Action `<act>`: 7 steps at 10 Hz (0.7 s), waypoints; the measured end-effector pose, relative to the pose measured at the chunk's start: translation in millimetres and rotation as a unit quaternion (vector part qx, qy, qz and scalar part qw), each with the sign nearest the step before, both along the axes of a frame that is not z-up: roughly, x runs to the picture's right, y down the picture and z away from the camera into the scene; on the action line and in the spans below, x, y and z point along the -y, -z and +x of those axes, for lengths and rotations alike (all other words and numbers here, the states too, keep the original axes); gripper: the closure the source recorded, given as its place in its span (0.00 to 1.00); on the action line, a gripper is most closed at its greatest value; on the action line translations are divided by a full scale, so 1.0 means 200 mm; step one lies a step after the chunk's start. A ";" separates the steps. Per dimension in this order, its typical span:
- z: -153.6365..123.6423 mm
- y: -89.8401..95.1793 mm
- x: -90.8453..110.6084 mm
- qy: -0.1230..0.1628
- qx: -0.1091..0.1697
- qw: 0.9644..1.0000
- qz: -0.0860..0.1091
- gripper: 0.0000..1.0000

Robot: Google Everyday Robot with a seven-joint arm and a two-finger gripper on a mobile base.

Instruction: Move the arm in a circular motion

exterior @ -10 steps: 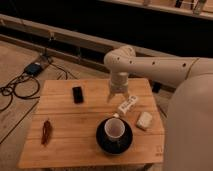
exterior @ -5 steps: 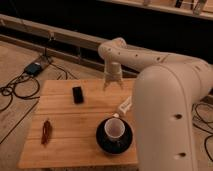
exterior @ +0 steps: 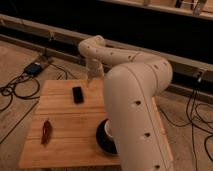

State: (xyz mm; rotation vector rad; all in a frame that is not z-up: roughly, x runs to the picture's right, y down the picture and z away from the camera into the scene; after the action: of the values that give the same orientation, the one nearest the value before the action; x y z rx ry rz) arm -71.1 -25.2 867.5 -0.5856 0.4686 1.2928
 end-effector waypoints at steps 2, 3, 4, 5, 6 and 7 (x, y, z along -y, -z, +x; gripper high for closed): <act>-0.24 0.03 -0.06 0.037 0.041 0.998 -0.009 0.35; -0.32 0.06 -0.10 0.053 0.058 0.997 -0.013 0.35; -0.41 0.13 -0.16 0.073 0.079 0.994 -0.020 0.35; -0.48 0.20 -0.22 0.089 0.101 0.991 -0.023 0.35; -0.56 0.30 -0.29 0.105 0.124 0.986 -0.025 0.35; -0.61 0.42 -0.38 0.123 0.148 0.981 -0.029 0.35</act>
State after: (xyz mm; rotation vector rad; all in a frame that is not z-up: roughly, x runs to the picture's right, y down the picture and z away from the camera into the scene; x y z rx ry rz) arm -193.4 51.2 783.3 -0.7322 0.3192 0.9405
